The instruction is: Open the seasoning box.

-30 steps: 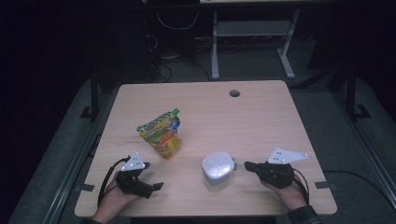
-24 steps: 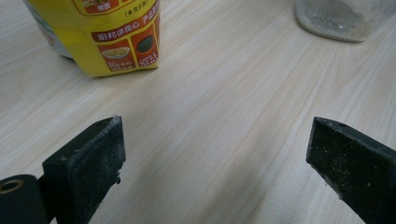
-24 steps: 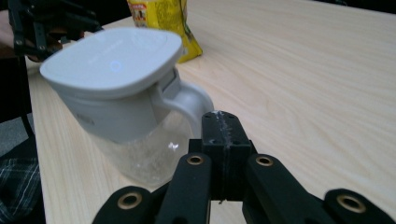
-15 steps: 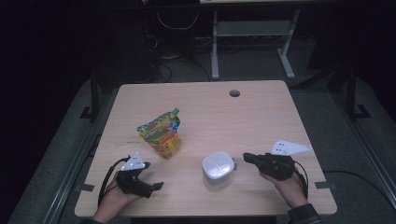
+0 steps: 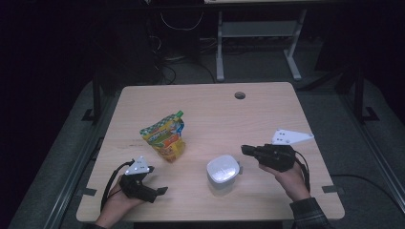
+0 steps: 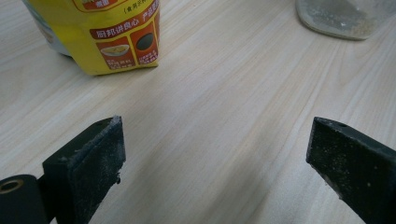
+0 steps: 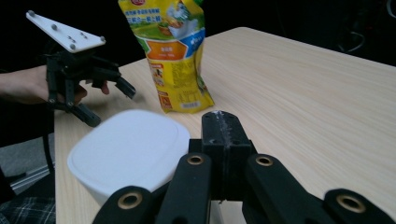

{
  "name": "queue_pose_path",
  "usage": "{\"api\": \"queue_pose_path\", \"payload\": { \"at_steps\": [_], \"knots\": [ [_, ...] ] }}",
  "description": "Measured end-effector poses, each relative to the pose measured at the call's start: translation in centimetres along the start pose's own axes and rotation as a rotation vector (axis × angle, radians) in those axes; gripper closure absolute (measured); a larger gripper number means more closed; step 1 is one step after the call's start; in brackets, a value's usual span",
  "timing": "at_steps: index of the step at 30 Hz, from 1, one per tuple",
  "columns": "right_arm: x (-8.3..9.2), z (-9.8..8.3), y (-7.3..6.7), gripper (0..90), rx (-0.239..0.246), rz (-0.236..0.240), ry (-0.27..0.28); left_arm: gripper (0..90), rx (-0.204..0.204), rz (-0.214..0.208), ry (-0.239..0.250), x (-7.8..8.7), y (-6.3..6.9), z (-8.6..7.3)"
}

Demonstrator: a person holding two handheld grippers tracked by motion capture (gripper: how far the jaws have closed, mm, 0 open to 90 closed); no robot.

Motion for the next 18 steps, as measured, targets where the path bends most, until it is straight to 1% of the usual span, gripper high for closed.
{"api": "queue_pose_path", "payload": {
  "at_steps": [1, 3, 5, 6, 7, 8, 10, 12, 15, 18],
  "knots": [
    [-0.3, 0.4, 0.0, 89.7, 0.002, 0.004, -0.014, 4.2, -0.002, 0.001, 0.000, 0.0, 0.0, 0.0],
    [-0.8, 0.9, -0.1, 89.7, 0.009, 0.013, -0.023, 4.2, 0.000, -0.001, 0.001, 0.0, 0.0, 0.0],
    [-1.2, 1.2, -0.2, 89.7, 0.019, 0.037, -0.017, 4.2, 0.007, -0.004, 0.002, -0.1, 0.1, 0.0],
    [-1.3, 1.3, -0.3, 89.7, 0.025, 0.040, -0.023, 4.2, 0.007, -0.004, 0.003, -0.1, 0.1, 0.0],
    [-1.3, 1.3, -0.4, 89.7, 0.031, 0.040, -0.028, 4.2, 0.005, -0.003, 0.001, -0.1, 0.0, 0.0],
    [-1.2, 1.3, -0.5, 89.7, 0.033, 0.055, -0.026, 4.2, 0.001, -0.002, -0.001, -0.1, 0.0, 0.0],
    [-1.1, 1.2, -0.8, 89.7, 0.039, 0.060, -0.036, 4.2, 0.001, -0.003, -0.001, 0.0, 0.0, 0.0],
    [-1.0, 1.0, -1.1, 89.7, 0.037, 0.070, -0.043, 4.2, -0.005, -0.001, 0.000, 0.0, 0.0, 0.0],
    [-1.2, 0.6, -1.5, 89.7, 0.048, 0.078, -0.068, 4.2, 0.002, -0.006, 0.005, -0.1, 0.1, 0.0],
    [-1.6, 0.3, -1.7, 89.7, 0.051, 0.086, -0.084, 4.2, 0.000, -0.008, 0.003, -0.2, 0.1, 0.0]
  ]
}}
Point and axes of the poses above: each handheld gripper's, and its own axes: x roughly backward along the jaws, z roughly out of its top, y roughly to its right, the point moved 3 cm from there along -x, roughly forward along the jaws, and after that the axes turned 7 degrees about -y, right-handed, at the moved point
